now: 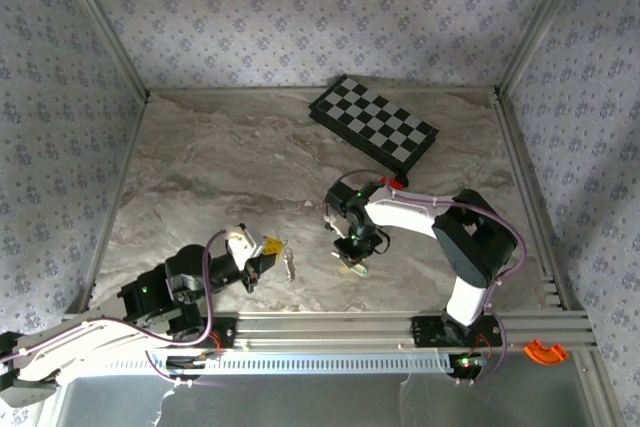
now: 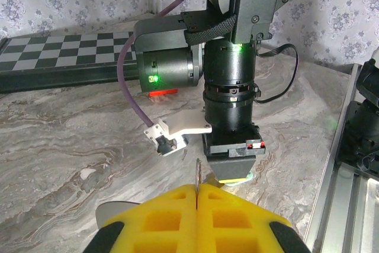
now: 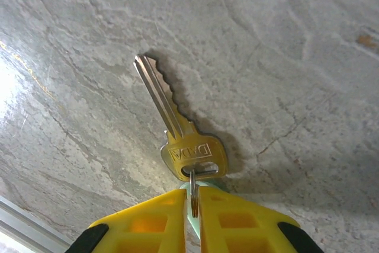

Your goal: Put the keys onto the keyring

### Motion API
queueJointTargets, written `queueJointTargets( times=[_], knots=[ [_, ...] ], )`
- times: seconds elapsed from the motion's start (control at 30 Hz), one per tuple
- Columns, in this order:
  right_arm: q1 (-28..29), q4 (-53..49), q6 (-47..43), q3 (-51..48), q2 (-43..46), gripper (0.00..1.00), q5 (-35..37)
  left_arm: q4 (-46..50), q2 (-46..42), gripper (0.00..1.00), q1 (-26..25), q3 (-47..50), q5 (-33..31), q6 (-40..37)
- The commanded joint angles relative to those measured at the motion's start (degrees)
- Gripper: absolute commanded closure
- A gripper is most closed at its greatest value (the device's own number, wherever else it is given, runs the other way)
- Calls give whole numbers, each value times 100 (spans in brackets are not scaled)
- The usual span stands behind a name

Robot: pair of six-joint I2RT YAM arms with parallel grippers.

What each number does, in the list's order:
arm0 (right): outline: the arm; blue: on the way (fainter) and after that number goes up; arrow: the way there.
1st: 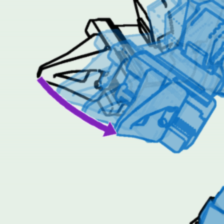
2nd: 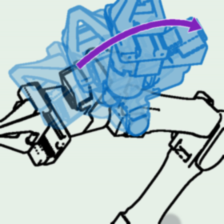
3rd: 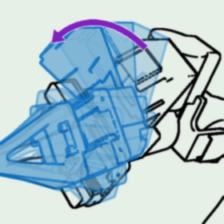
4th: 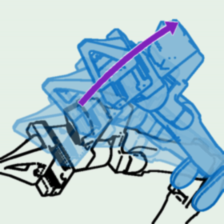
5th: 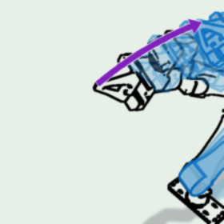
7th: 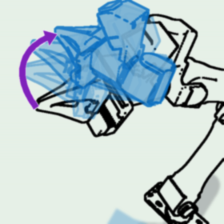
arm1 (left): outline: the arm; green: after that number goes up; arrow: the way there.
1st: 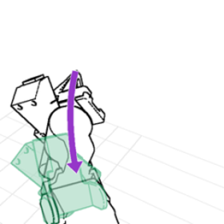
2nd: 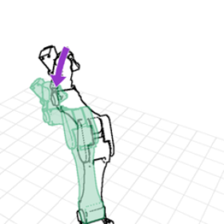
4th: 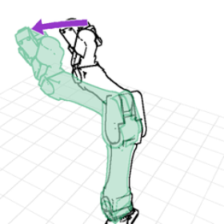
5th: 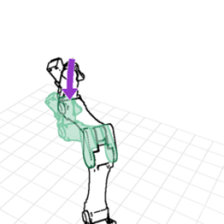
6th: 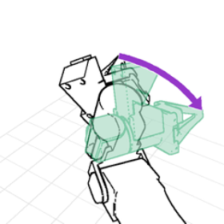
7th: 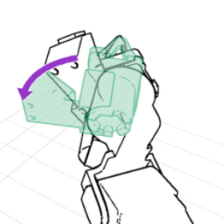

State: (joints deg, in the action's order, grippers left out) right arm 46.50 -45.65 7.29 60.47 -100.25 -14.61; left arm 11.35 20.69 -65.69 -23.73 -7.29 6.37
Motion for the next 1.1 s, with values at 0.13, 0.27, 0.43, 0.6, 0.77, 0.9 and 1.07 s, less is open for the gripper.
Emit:
queueJointTargets(
  times=[0.13,0.27,0.43,0.6,0.77,0.9,1.07],
  knots=[
    [17,102,149,-126,245,84,10,-203,-54,100,-34,-115,43,75],
    [11,195,198,-166,264,84,-6,-195,-63,100,-27,-115,58,84],
    [-6,244,233,-204,303,84,5,-195,-71,100,-31,-115,64,92],
    [-45,296,249,-223,289,86,-64,-193,-85,100,-30,-111,70,95],
    [-54,298,225,-235,276,87,-98,-182,-110,100,-31,-98,41,110],
    [-53,294,212,-255,285,90,-86,-169,-151,100,-31,-86,37,124],
    [-35,345,117,-296,433,94,-13,-169,-170,100,-31,-115,31,119]
  ],
)
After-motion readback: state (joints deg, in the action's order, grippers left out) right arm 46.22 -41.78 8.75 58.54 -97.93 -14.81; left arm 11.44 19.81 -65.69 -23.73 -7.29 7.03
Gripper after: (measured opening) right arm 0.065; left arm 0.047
